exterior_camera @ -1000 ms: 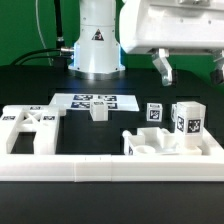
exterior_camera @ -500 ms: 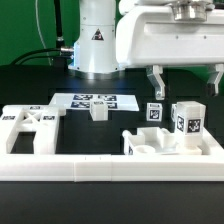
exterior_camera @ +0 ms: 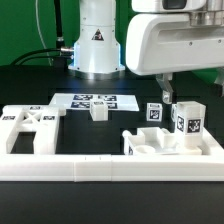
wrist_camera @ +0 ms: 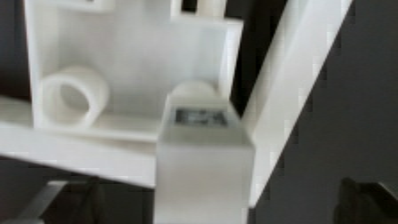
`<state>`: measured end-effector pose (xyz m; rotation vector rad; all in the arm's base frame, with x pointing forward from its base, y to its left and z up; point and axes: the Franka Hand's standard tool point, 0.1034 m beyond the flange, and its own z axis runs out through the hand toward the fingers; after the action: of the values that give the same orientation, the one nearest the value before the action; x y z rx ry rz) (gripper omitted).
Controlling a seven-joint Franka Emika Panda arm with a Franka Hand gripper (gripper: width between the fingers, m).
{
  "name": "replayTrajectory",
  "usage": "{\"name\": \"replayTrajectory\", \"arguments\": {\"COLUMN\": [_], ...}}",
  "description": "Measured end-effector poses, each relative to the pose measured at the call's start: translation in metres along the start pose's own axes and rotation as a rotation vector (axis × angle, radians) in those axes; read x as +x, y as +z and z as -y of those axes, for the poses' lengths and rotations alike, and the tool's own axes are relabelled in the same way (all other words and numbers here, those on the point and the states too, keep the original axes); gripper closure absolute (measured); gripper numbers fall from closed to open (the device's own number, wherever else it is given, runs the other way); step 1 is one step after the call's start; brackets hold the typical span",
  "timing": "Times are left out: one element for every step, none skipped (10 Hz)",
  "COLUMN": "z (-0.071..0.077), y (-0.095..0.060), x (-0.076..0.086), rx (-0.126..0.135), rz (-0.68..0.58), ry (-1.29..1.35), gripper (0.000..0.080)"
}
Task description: Assemble chair
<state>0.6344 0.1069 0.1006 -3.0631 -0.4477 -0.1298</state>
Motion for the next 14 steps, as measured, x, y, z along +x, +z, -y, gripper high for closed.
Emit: {"name": "replayTrajectory", "arguments": {"z": [-0.007, -0.008, -0.008, -0.010, -0.010, -0.008, -0.006, -0.006, -0.006, -0.006, -0.006, -0.006, -0.006, -0.006], "y": [0.009, 0.013, 0.017, 0.021, 0.021, 0.020, 0.018, 0.018, 0.019, 0.019, 0.019, 0.019, 0.019, 0.019], "x": [-0.003, -0.005, -0.006, -0.007, -0.007, -0.006, -0.005, -0.005, -0.005, -0.005, -0.005, -0.005, -0.005, -0.005], "rx": [-0.006, -0.007, -0.007, -0.009, -0.008, -0.007, -0.006, -0.007, -0.007, -0.006, -0.006, -0.006, -0.006, -0.004], "rz": [0.003, 0.009, 0.012, 0.007, 0.008, 0.009, 0.008, 0.006, 0.008, 0.008, 0.008, 0.008, 0.008, 0.007], "ry": [0.009, 0.013, 0.015, 0.015, 0.015, 0.014, 0.010, 0.010, 0.011, 0.023, 0.039, 0.040, 0.075, 0.155], "gripper": [0.0150, 0.0150, 0.0150, 0.0150, 0.0150, 0.0196, 0.0196, 0.0389, 0.0515, 0.0514, 0.0514, 0.0514, 0.0514, 0.0514]}}
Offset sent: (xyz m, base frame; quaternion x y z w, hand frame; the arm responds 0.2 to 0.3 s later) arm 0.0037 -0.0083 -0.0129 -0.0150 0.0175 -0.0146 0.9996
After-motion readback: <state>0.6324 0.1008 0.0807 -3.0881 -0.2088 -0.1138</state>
